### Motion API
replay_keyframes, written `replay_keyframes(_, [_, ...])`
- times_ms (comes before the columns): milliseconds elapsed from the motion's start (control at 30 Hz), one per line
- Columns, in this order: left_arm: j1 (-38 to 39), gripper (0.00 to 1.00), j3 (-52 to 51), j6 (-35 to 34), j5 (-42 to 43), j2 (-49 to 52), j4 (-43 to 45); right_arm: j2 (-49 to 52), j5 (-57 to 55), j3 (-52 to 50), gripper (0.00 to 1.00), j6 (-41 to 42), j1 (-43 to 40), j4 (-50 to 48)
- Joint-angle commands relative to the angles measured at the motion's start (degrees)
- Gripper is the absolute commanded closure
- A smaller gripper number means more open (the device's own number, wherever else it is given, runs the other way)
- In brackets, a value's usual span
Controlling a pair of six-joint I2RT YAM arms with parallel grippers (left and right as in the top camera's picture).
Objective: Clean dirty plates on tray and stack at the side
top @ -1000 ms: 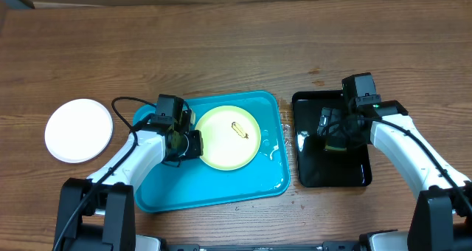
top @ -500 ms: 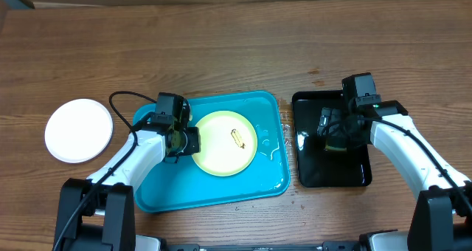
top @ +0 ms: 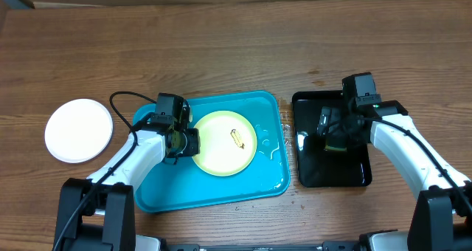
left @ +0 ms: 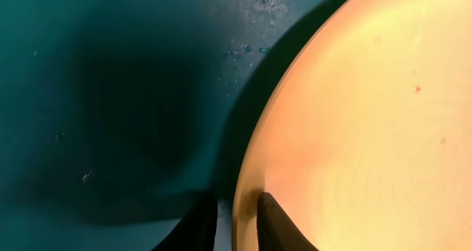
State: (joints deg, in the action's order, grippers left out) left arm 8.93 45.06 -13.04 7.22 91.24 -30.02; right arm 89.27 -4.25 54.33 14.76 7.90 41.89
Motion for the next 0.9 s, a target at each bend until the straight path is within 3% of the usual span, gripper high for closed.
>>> replay_keyframes(0, [0.07,0.79,-0.17,1.05,-0.17,0.13,-0.96,-0.11,1.18,0.52,0.00,0.24,-0.15,-2.36])
replay_keyframes(67, [0.07,0.80,-0.17,1.05,-0.15,0.13,-1.44,-0.11,2.27,0.52,0.00,0.22,-0.15,-1.92])
replay_keyframes(133, [0.07,0.88,-0.17,1.03,-0.11,0.13,-1.42,-0.11,2.43,0.55,0.00,0.00,-0.15,-1.29])
replay_keyframes(200, [0.07,0.93,-0.17,1.03,-0.13,0.13,-1.22,-0.11,2.43,0.55,0.09,0.00,-0.15,-0.35])
replay_keyframes(300, [0.07,0.92,-0.17,1.03,-0.13,0.13,-1.20,-0.11,2.45,0.42,0.26,0.28,0.00,2.12])
replay_keyframes(400, [0.07,0.93,-0.17,1.03,-0.13,0.13,-1.20,-0.09,2.40,-1.07,0.26,0.26,0.22,3.58])
replay_keyframes(500, [0.07,0.92,-0.17,1.01,-0.11,0.13,-1.20,-0.09,2.16,-4.87,0.26,0.24,0.22,-1.11])
replay_keyframes(600, [0.07,0.92,-0.17,1.03,-0.13,0.13,-1.25,-0.09,2.19,-9.29,0.33,0.24,0.22,-7.08])
replay_keyframes(633, [0.07,0.92,-0.17,1.03,-0.13,0.13,-1.25,-0.09,2.19,-10.38,0.40,0.24,0.22,-8.15])
replay_keyframes(700, [0.07,0.92,-0.17,1.03,-0.13,0.13,-1.25,-0.09,2.19,-12.13,0.66,0.24,0.22,-10.08])
replay_keyframes(767, [0.07,0.92,-0.17,1.03,-0.13,0.13,-1.25,-0.09,2.21,-13.16,0.78,0.24,0.22,-11.23])
replay_keyframes(800, [0.07,0.92,-0.17,1.03,-0.13,0.13,-1.25,-0.09,2.21,-13.25,0.92,0.24,0.22,-11.21])
replay_keyframes(867, [0.07,0.92,-0.17,1.03,-0.13,0.13,-1.22,-0.11,2.32,-13.20,0.96,0.22,0.22,-11.19])
